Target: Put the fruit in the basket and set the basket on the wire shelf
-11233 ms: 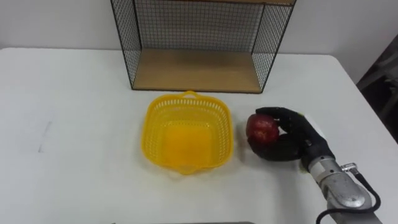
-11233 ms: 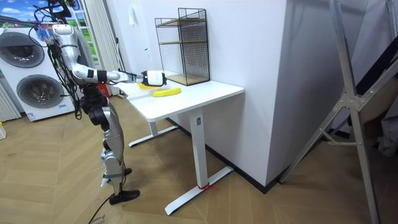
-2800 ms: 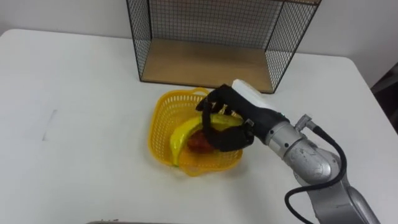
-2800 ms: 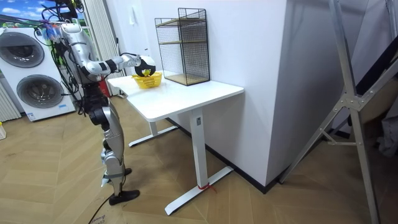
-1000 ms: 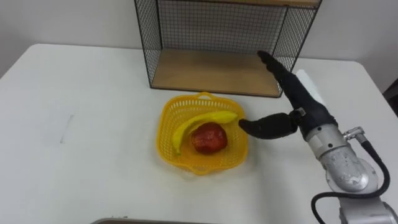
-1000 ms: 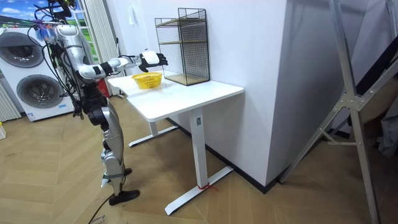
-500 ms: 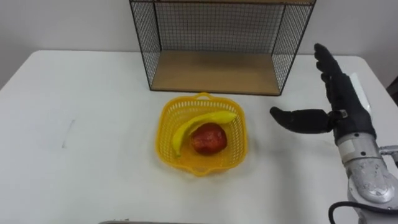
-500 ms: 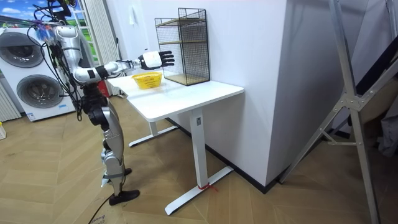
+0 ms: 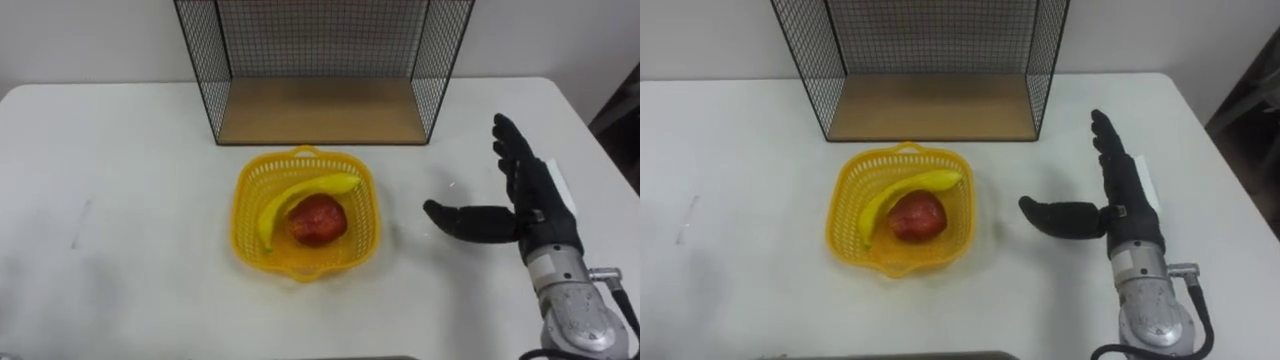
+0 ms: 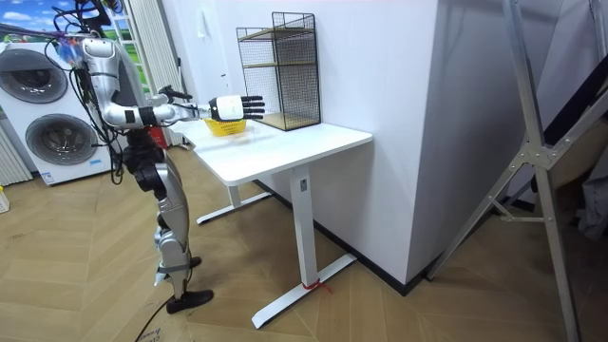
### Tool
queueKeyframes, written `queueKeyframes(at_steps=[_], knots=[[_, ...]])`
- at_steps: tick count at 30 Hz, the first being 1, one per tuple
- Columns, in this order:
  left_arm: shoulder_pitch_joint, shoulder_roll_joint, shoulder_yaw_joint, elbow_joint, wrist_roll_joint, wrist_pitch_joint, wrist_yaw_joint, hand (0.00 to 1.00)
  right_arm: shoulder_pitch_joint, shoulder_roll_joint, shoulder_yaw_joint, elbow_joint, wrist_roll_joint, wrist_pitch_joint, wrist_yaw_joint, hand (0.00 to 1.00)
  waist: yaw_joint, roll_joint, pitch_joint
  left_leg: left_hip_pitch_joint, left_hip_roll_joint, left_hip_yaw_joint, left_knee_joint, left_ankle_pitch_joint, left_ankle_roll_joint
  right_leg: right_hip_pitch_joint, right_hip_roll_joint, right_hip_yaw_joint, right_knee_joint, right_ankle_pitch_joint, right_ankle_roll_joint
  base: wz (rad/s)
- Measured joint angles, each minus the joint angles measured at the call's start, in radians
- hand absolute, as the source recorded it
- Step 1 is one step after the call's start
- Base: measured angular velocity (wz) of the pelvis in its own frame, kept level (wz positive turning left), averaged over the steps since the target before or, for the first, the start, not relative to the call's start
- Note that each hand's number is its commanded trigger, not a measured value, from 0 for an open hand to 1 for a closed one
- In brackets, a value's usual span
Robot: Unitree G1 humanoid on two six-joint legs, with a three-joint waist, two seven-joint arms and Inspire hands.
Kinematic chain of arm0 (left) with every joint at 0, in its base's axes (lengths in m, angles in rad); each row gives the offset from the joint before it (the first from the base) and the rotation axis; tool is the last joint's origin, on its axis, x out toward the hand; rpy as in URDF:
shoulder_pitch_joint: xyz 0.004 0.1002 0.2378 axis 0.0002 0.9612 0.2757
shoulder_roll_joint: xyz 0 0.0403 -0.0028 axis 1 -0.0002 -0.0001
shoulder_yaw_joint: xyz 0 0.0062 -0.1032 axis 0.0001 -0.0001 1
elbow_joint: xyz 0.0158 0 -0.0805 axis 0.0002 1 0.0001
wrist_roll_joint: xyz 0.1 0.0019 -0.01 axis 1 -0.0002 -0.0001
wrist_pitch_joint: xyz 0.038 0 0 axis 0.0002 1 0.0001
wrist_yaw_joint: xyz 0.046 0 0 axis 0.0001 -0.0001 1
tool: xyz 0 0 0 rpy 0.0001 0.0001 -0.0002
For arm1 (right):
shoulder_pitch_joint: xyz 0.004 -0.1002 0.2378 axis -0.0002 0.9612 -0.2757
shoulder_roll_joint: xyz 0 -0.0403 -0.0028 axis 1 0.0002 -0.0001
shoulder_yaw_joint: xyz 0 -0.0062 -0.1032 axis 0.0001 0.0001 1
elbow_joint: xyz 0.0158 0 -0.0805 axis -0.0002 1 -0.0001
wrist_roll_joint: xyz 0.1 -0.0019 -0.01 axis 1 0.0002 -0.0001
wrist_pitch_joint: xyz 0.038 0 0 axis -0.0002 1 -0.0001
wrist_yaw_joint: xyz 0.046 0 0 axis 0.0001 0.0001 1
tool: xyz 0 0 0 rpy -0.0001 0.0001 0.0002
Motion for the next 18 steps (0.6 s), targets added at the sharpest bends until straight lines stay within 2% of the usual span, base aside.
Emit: queueKeyframes(at_steps=[2, 3, 8, 10, 14, 16, 18], knots=[[-0.005, -0.001, -0.05, -0.001, -0.005, -0.019, -0.051, 0.0, 0.003, 0.01, 0.007, 0.024, 0.008, -0.007, 0.001, 0.0, -0.007, 0.004, 0.0124, 0.007, 0.0, 0.003, -0.001, 0.0, 0.0, 0.011, 0.0, 0.0, -0.002, 0.0, 0.0, 0.0], [-0.006, -0.006, -0.077, -0.002, -0.011, -0.025, -0.085, 0.0, 0.006, 0.018, 0.013, 0.036, 0.016, -0.012, 0.009, 0.0, -0.011, 0.005, 0.0141, 0.006, 0.0, 0.004, -0.001, 0.0, 0.0, 0.009, 0.0, 0.0, -0.002, 0.0, 0.001, 0.0], [-0.023, -0.01, -0.157, -0.002, -0.056, -0.032, -0.207, 0.0, 0.01, 0.039, 0.041, 0.054, 0.047, -0.039, 0.048, 0.0, -0.028, 0.0, 0.0137, -0.003, 0.0, 0.011, 0.001, 0.0, 0.0, -0.008, 0.001, 0.003, 0.002, 0.0, 0.001, -0.04], [-0.035, -0.011, -0.188, 0.001, -0.082, -0.034, -0.251, 0.0, 0.012, 0.053, 0.041, 0.056, 0.074, -0.041, 0.051, 0.0, -0.031, -0.008, 0.0104, -0.003, 0.0, 0.011, 0.002, 0.0, 0.0, -0.008, 0.001, 0.004, 0.002, 0.0, 0.001, 0.0], [-0.045, -0.012, -0.277, 0.013, -0.177, -0.036, -0.355, 0.0, 0.011, 0.068, 0.074, 0.076, 0.21, -0.073, 0.066, 0.0, -0.038, -0.014, 0.0086, -0.003, 0.001, 0.012, 0.003, 0.0, 0.0, -0.008, 0.0, 0.003, 0.002, 0.0, 0.0, 0.0], [-0.045, -0.019, -0.3, 0.026, -0.206, -0.036, -0.407, 0.0, 0.011, 0.071, 0.095, 0.086, 0.253, -0.074, 0.081, 0.0, -0.045, -0.013, 0.0093, -0.001, 0.001, 0.012, 0.002, 0.0, 0.0, -0.007, 0.001, 0.002, 0.003, 0.0, 0.0, 0.0], [-0.045, -0.038, -0.32, 0.044, -0.273, -0.036, -0.467, 0.0, 0.011, 0.074, 0.106, 0.102, 0.301, -0.074, 0.087, 0.0, -0.052, -0.012, 0.0106, -0.002, 0.001, 0.012, 0.001, 0.0, 0.0, -0.008, 0.001, 0.003, 0.004, 0.0, 0.0, 0.0]])
